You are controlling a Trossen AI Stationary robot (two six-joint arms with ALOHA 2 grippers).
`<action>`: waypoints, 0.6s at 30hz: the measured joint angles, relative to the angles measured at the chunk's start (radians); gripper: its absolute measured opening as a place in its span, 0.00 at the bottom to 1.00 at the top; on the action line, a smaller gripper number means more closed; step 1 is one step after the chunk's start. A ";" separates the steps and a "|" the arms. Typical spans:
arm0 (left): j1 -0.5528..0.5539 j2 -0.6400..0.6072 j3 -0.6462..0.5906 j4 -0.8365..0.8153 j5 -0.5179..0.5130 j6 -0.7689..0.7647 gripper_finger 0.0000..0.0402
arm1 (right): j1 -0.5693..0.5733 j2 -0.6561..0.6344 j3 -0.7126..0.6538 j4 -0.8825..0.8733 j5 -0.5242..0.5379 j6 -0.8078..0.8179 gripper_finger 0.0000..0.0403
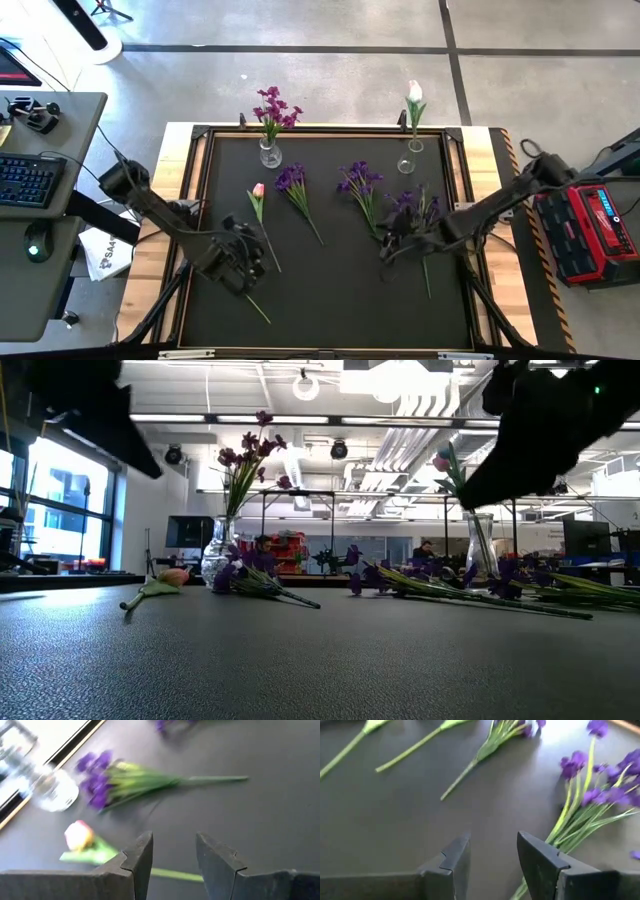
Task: Sort flowers into vase by color
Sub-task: Put the left violet flowers into the left transparent vase
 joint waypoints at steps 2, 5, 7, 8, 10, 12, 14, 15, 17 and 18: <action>-0.017 0.013 0.000 -0.070 0.000 -0.108 0.34 | 0.005 0.062 0.000 0.053 -0.002 0.004 0.36; -0.034 0.031 0.000 -0.129 0.000 -0.218 0.34 | 0.007 0.147 0.000 0.171 -0.015 -0.020 0.36; -0.037 0.042 0.000 -0.143 0.002 -0.262 0.34 | 0.007 0.197 0.000 0.254 -0.030 -0.058 0.36; -0.037 0.044 0.000 -0.151 0.009 -0.281 0.34 | 0.007 0.221 0.000 0.298 -0.039 -0.077 0.36; -0.033 0.042 -0.002 -0.166 0.023 -0.313 0.34 | 0.007 0.260 0.000 0.369 -0.056 -0.120 0.36; -0.032 0.036 -0.020 -0.165 0.025 -0.330 0.34 | 0.007 0.294 0.000 0.429 -0.059 -0.153 0.36; -0.032 0.029 -0.052 -0.165 0.025 -0.367 0.34 | 0.007 0.318 0.000 0.473 -0.059 -0.176 0.36; -0.032 0.024 -0.072 -0.165 0.025 -0.391 0.34 | 0.007 0.327 0.000 0.488 -0.059 -0.183 0.36; -0.032 0.018 -0.120 -0.163 0.026 -0.454 0.34 | 0.007 0.341 0.000 0.514 -0.059 -0.197 0.36; -0.032 0.015 -0.145 -0.162 0.027 -0.489 0.34 | 0.007 0.347 0.000 0.527 -0.058 -0.197 0.36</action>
